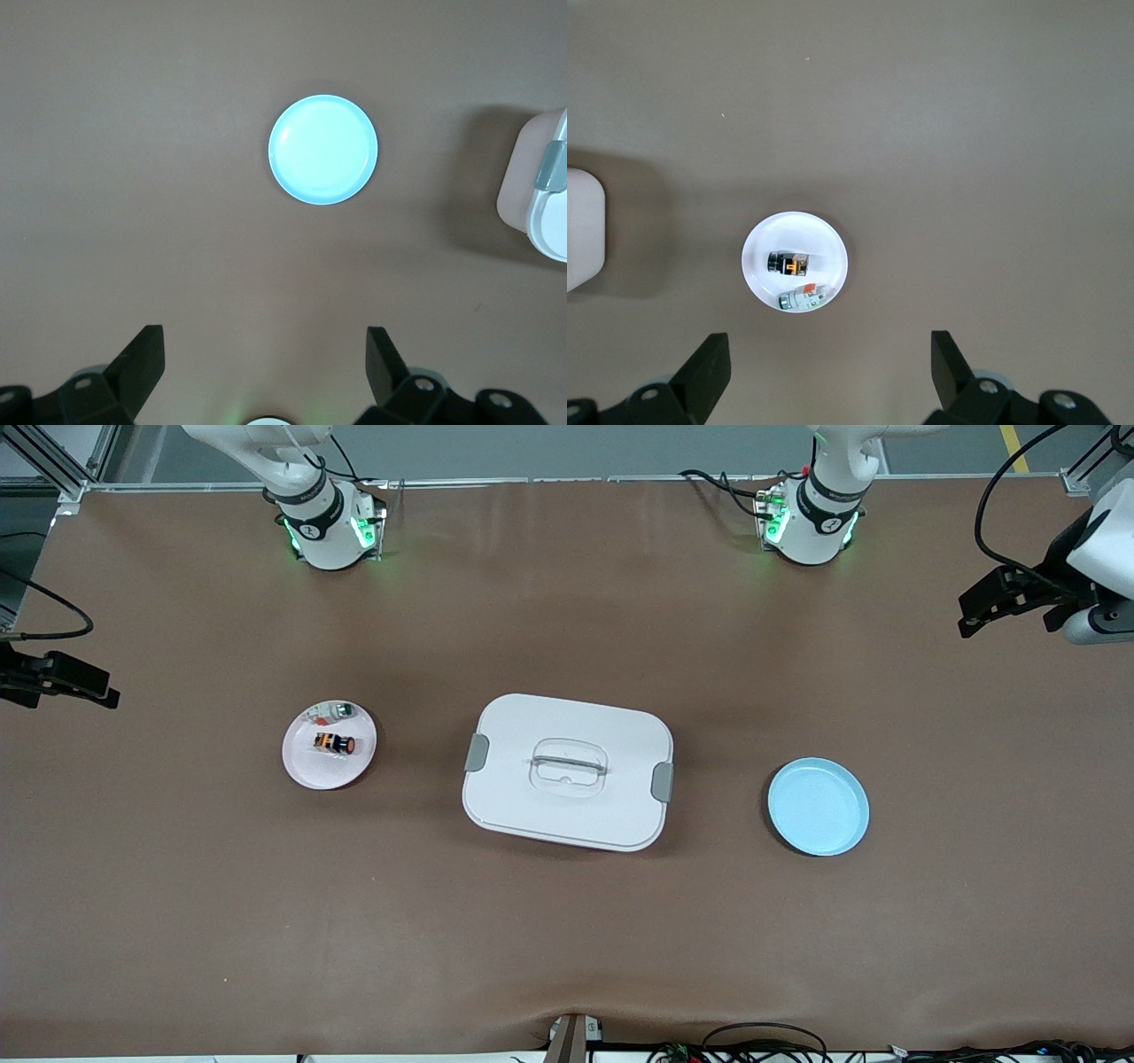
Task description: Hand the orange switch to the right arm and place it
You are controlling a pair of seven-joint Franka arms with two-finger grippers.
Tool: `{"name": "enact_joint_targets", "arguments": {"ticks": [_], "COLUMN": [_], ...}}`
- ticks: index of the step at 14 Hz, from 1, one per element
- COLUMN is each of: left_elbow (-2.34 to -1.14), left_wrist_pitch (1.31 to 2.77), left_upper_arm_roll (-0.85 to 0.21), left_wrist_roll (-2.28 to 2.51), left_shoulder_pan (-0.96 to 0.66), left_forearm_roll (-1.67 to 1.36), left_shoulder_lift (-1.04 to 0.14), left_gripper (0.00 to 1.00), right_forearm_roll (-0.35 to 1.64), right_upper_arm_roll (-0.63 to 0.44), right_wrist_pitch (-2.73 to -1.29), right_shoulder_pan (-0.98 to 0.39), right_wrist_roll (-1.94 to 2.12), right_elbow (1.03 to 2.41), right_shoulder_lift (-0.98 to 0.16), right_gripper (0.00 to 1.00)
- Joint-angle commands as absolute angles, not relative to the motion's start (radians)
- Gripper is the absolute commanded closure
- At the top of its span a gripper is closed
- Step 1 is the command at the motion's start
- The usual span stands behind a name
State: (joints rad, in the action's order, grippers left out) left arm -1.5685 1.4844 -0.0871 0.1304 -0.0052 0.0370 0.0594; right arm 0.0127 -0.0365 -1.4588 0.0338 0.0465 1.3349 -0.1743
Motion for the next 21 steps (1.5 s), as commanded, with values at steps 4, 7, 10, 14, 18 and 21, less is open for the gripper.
{"name": "enact_joint_targets", "arguments": {"ticks": [4, 7, 10, 14, 18, 21], "left_elbow": [-1.597, -1.597, -1.597, -1.597, -1.597, -1.598], "left_wrist_pitch": [1.489, 1.489, 1.489, 1.489, 1.488, 1.488], "left_upper_arm_roll": [-0.077, -0.077, -0.077, -0.077, -0.078, -0.078], "left_wrist_roll": [0.1, 0.1, 0.1, 0.098, 0.1, 0.1], "left_shoulder_pan": [-0.005, -0.005, -0.005, -0.005, -0.005, -0.005], "left_forearm_roll": [0.017, 0.017, 0.017, 0.017, 0.017, 0.017], "left_shoulder_lift": [0.089, 0.089, 0.089, 0.09, 0.091, 0.095], "left_gripper": [0.0, 0.0, 0.0, 0.0, 0.0, 0.0], "right_forearm_roll": [0.052, 0.049, 0.049, 0.051, 0.051, 0.049], "right_upper_arm_roll": [-0.038, -0.037, -0.037, -0.04, -0.038, -0.037], "right_wrist_pitch": [-1.373, -1.394, -1.397, -1.439, -1.427, -1.411], "right_shoulder_pan": [0.037, 0.034, 0.028, 0.026, 0.025, 0.025], "right_wrist_roll": [0.041, 0.043, 0.041, 0.041, 0.034, 0.032], "right_elbow": [1.339, 1.379, 1.391, 1.479, 1.479, 1.477], "right_shoulder_lift": [-0.106, -0.077, -0.064, -0.006, -0.002, -0.003], "right_gripper": [0.0, 0.0, 0.0, 0.0, 0.0, 0.0]}}
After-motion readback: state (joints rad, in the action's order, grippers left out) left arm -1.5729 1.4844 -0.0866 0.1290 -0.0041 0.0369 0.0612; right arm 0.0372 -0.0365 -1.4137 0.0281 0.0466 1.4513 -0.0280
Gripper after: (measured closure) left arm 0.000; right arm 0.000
